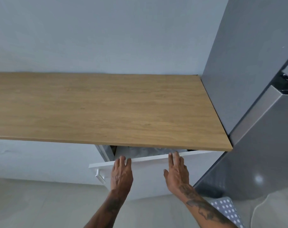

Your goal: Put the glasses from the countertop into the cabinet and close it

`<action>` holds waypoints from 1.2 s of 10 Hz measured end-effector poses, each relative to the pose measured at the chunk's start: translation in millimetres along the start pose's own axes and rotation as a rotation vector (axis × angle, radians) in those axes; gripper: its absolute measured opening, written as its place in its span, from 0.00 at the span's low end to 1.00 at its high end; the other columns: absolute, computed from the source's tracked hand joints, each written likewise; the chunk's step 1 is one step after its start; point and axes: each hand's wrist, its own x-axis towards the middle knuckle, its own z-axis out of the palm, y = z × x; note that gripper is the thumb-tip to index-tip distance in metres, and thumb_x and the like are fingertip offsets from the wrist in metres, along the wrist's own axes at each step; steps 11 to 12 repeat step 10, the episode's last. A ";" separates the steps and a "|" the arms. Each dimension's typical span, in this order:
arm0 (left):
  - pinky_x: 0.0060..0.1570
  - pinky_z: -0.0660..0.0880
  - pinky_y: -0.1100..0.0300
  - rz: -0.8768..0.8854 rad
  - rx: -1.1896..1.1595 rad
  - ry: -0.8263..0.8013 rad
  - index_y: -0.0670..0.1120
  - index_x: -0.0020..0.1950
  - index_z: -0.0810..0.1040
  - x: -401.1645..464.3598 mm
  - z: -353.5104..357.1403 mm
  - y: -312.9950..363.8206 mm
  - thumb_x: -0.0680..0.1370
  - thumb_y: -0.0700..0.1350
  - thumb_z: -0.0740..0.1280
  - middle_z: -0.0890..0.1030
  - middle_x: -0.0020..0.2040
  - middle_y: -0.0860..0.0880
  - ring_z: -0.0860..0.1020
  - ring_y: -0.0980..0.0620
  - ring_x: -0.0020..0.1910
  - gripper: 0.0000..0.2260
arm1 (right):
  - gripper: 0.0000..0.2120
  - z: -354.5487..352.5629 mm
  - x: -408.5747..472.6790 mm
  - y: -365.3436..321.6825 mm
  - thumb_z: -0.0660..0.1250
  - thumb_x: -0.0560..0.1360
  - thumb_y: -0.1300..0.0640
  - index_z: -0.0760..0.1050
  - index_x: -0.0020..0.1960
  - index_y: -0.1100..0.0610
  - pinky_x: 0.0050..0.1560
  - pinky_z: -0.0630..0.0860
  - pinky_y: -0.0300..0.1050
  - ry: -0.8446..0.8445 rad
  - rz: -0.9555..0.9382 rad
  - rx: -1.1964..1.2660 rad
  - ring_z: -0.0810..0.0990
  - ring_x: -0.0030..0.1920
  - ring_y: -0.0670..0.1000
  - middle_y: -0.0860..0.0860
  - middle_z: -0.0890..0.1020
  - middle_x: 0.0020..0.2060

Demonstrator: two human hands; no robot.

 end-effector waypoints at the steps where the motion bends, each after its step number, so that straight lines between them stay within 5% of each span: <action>1: 0.33 0.82 0.51 0.024 0.030 -0.012 0.36 0.54 0.84 7.3 0.9 -4.5 0.57 0.28 0.76 0.82 0.47 0.40 0.82 0.40 0.44 0.25 | 0.35 -1.2 -0.1 4.0 0.61 0.80 0.49 0.47 0.79 0.59 0.64 0.72 0.46 -0.030 -0.015 -0.019 0.65 0.68 0.54 0.53 0.52 0.77; 2: 0.42 0.84 0.47 0.062 0.051 -0.017 0.35 0.55 0.83 19.1 -2.5 -9.4 0.57 0.28 0.76 0.83 0.48 0.39 0.83 0.38 0.46 0.26 | 0.36 -5.3 3.9 8.5 0.61 0.79 0.49 0.46 0.79 0.58 0.63 0.72 0.46 -0.038 -0.038 -0.021 0.66 0.67 0.53 0.51 0.52 0.77; 4: 0.41 0.84 0.46 0.019 0.087 -0.122 0.33 0.59 0.81 33.2 -1.6 -2.6 0.57 0.30 0.76 0.82 0.51 0.36 0.82 0.36 0.49 0.30 | 0.37 -4.6 12.0 8.1 0.63 0.78 0.51 0.48 0.79 0.58 0.62 0.72 0.45 -0.024 -0.013 0.002 0.67 0.65 0.52 0.51 0.51 0.78; 6: 0.47 0.83 0.44 0.030 0.079 -0.139 0.34 0.63 0.80 40.4 -1.0 -4.2 0.58 0.31 0.76 0.81 0.56 0.35 0.81 0.35 0.53 0.32 | 0.32 -8.3 14.3 12.1 0.59 0.78 0.51 0.53 0.79 0.55 0.63 0.71 0.43 0.006 -0.021 0.032 0.67 0.66 0.51 0.50 0.63 0.72; 7: 0.40 0.84 0.47 0.067 0.035 -0.126 0.35 0.57 0.83 39.7 -3.5 -9.4 0.57 0.31 0.77 0.82 0.53 0.37 0.83 0.37 0.51 0.28 | 0.20 -26.4 25.6 18.5 0.61 0.77 0.53 0.72 0.68 0.54 0.56 0.74 0.45 0.165 -0.108 0.065 0.76 0.57 0.52 0.50 0.75 0.60; 8: 0.38 0.82 0.51 0.133 -0.036 -0.044 0.39 0.54 0.84 44.4 -8.0 -16.5 0.60 0.32 0.76 0.82 0.51 0.42 0.83 0.41 0.48 0.22 | 0.12 -42.8 39.0 21.0 0.65 0.75 0.56 0.79 0.57 0.56 0.49 0.77 0.49 0.304 -0.159 0.092 0.79 0.49 0.55 0.52 0.78 0.50; 9: 0.36 0.79 0.53 0.215 -0.115 0.105 0.42 0.49 0.83 68.9 -21.5 -22.1 0.69 0.39 0.69 0.81 0.48 0.45 0.81 0.44 0.43 0.10 | 0.11 -62.3 64.5 20.7 0.62 0.78 0.52 0.77 0.57 0.54 0.54 0.75 0.49 0.288 -0.157 0.068 0.76 0.52 0.54 0.51 0.76 0.54; 10: 0.42 0.80 0.51 0.232 -0.140 0.132 0.42 0.51 0.83 86.8 -27.3 -29.3 0.73 0.47 0.62 0.82 0.49 0.44 0.82 0.42 0.46 0.15 | 0.15 -60.9 78.0 19.6 0.58 0.80 0.47 0.74 0.62 0.51 0.59 0.71 0.47 0.188 -0.128 0.014 0.73 0.59 0.52 0.49 0.73 0.60; 12: 0.42 0.80 0.51 0.232 -0.140 0.132 0.42 0.51 0.83 86.8 -27.3 -29.3 0.73 0.47 0.62 0.82 0.49 0.44 0.82 0.42 0.46 0.15 | 0.15 -60.9 78.0 19.6 0.58 0.80 0.47 0.74 0.62 0.51 0.59 0.71 0.47 0.188 -0.128 0.014 0.73 0.59 0.52 0.49 0.73 0.60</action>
